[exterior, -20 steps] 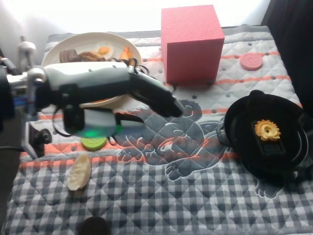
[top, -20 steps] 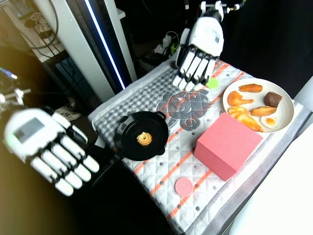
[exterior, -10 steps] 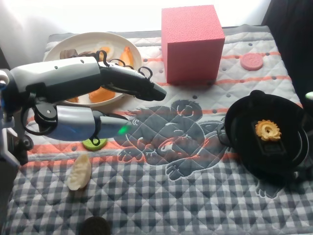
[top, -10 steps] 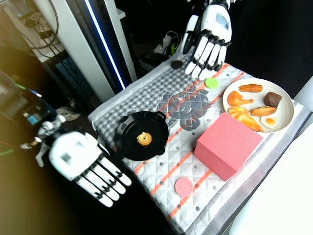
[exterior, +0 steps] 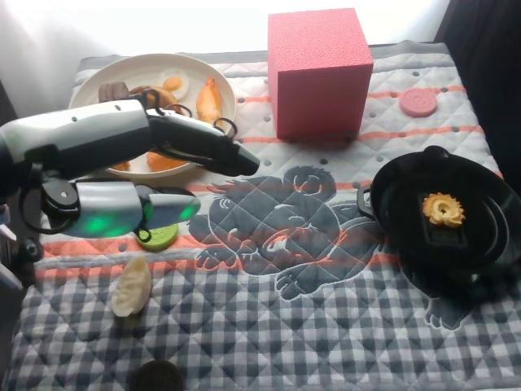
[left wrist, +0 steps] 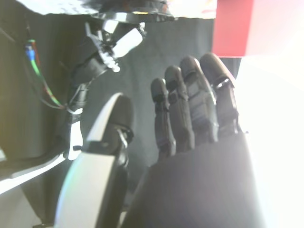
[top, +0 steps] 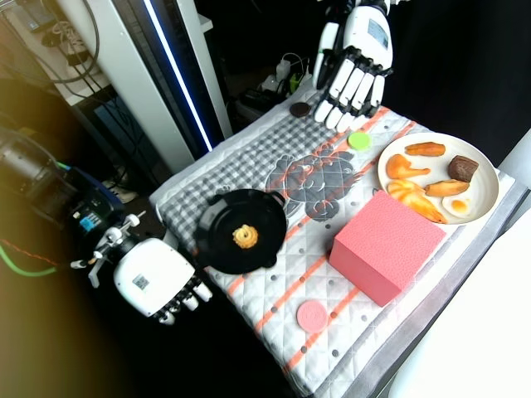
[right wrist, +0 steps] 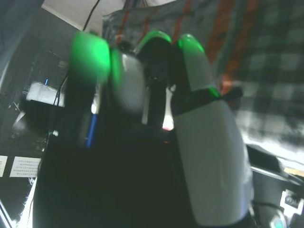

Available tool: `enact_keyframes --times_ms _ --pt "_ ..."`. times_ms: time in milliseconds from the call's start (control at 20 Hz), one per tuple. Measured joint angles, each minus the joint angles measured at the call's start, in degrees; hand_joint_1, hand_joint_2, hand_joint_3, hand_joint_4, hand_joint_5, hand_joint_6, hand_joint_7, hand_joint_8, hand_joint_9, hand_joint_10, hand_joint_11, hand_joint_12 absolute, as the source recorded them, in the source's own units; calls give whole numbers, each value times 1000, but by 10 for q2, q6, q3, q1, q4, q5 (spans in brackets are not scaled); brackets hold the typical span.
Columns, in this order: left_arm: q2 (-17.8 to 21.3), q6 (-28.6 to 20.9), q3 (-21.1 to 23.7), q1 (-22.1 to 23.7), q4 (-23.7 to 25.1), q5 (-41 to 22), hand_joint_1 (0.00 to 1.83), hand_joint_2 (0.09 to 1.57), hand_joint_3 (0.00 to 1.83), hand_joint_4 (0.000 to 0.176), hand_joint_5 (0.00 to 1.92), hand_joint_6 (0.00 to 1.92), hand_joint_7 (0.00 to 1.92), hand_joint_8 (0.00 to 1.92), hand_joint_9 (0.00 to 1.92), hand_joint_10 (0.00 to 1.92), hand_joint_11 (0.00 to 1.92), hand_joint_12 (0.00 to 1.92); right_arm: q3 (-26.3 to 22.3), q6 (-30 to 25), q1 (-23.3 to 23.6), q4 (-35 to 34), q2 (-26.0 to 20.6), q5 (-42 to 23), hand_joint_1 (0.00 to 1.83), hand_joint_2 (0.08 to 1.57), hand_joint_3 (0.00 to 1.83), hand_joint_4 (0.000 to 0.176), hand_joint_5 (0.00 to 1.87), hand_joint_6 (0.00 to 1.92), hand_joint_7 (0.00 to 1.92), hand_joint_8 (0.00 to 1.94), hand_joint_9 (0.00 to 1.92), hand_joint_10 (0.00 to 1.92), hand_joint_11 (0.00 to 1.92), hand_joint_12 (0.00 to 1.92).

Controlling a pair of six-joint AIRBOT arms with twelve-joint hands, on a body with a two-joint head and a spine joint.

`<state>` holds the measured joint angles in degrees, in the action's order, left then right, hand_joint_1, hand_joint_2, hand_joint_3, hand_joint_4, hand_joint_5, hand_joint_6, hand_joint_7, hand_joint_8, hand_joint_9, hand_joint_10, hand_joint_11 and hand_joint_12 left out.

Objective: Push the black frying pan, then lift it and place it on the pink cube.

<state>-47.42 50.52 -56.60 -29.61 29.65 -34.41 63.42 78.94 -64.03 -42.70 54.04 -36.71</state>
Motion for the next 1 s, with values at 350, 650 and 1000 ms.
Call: enact_keyframes --times_ms 350,650,1000 --pt "1 20 0 -26 -39 -15 1012 1308 0 0 561 117 553 5 410 265 0 1020 -78 3 0 31 -32 -135 1171 1388 28 0 1350 1921 1539 1941 1623 1921 1599 1921" --pt "6 33 2 -45 -66 -25 1001 1312 0 0 578 90 565 5 435 267 0 1102 -116 -84 -57 60 -54 -266 1272 1377 6 0 1274 1921 1555 1941 1677 1921 1696 1921" --pt "7 41 3 -57 -87 -38 995 1312 2 0 626 57 572 3 449 262 0 1122 -137 -116 -61 96 -69 -382 1383 1336 0 0 1258 1921 1548 1941 1697 1921 1719 1921"
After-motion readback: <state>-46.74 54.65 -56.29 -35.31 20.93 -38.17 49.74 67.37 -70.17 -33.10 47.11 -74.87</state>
